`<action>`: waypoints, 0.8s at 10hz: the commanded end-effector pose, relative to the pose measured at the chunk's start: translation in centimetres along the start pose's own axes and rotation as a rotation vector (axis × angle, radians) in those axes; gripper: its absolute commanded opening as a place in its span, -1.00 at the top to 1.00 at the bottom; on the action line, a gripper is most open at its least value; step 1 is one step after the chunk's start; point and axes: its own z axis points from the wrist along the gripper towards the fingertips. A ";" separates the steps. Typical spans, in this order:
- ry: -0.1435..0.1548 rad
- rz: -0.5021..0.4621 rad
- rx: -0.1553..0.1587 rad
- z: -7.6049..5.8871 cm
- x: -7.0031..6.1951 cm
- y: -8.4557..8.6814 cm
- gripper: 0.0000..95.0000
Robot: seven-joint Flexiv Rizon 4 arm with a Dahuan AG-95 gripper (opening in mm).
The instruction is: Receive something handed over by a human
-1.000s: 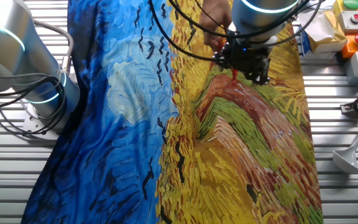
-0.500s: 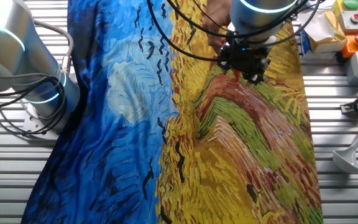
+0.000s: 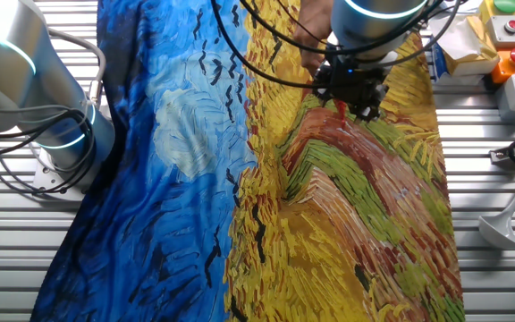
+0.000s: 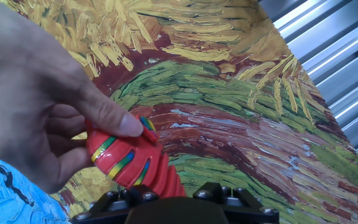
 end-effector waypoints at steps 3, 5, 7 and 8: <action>0.000 0.000 -0.001 0.0 0.0 0.0 -0.20; 0.000 0.000 -0.001 0.0 0.0 0.0 -0.20; -0.013 0.181 -0.001 -0.2 0.0 0.0 1.00; -0.007 0.174 0.002 -0.2 0.0 0.0 1.00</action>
